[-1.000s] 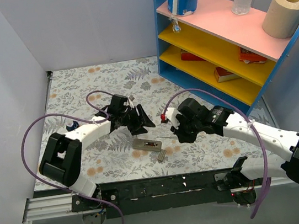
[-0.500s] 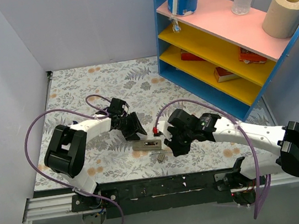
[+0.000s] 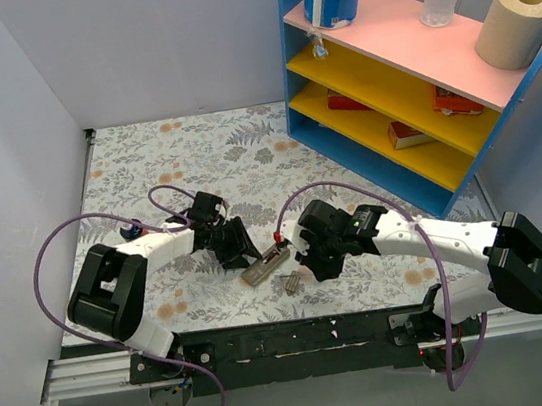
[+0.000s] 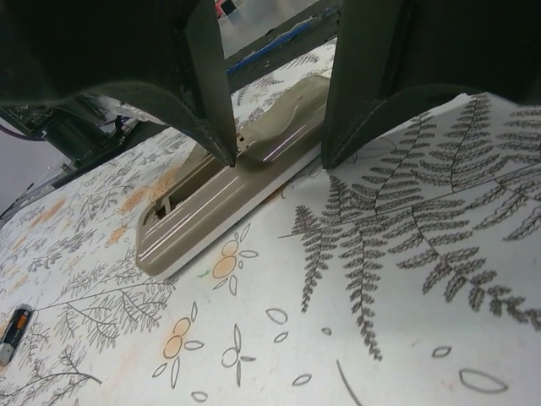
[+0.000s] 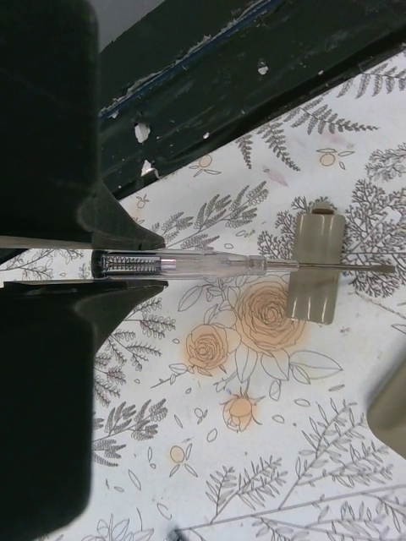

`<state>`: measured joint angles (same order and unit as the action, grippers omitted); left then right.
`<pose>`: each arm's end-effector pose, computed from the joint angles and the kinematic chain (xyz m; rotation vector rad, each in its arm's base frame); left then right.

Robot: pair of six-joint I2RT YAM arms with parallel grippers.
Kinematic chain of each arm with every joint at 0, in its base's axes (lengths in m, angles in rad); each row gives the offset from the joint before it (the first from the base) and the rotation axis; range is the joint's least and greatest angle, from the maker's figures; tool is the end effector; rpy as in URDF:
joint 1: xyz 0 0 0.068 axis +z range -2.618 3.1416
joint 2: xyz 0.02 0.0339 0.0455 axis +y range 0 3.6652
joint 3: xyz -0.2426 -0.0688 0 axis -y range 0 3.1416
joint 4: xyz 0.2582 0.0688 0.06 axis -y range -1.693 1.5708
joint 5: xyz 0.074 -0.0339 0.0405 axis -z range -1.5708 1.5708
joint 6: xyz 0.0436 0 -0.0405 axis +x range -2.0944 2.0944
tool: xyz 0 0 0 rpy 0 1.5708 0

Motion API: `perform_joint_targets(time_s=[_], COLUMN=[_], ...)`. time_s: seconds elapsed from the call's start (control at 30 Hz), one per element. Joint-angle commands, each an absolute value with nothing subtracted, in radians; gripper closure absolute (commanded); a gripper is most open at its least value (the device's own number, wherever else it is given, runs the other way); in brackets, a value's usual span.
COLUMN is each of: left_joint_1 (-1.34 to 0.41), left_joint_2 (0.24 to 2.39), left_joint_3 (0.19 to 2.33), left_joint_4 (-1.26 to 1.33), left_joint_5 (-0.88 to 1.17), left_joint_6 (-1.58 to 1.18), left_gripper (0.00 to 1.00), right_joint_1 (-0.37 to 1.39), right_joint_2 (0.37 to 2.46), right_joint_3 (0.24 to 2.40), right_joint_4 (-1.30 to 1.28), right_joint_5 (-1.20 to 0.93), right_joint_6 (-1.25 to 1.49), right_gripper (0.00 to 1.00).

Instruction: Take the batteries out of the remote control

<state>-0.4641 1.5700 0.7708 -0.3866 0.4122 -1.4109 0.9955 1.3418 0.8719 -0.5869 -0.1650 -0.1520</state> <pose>0.2476 -0.1435 0.1073 1.2270 -2.6567 0.8212 0.1462 0.2387 0.1845 -1.5129 2.2329 0.4935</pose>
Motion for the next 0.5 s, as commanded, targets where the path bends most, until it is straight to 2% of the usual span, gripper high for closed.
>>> perform_joint_targets(time_s=[0.0, 0.3, 0.47], left_joint_1=[-0.462, -0.468, -0.468], left_joint_2=[1.511, 1.420, 1.431], left_joint_3=[0.721, 0.604, 0.627], left_joint_4=[-0.405, -0.233, -0.228], left_joint_5=[0.419, 0.633, 0.648], left_joint_6=[-1.416, -1.520, -1.517], left_gripper=[0.55, 0.59, 0.59], right_joint_1=[0.999, 0.997, 0.999], right_joint_2=[1.333, 1.322, 1.353], right_joint_3=[0.939, 1.048, 1.109], right_joint_4=[-0.577, -0.661, -0.699], right_joint_5=[-0.109, -0.022, -0.003], right_joint_6=[-0.143, -0.176, -0.198], right_gripper=[0.99, 0.99, 0.99])
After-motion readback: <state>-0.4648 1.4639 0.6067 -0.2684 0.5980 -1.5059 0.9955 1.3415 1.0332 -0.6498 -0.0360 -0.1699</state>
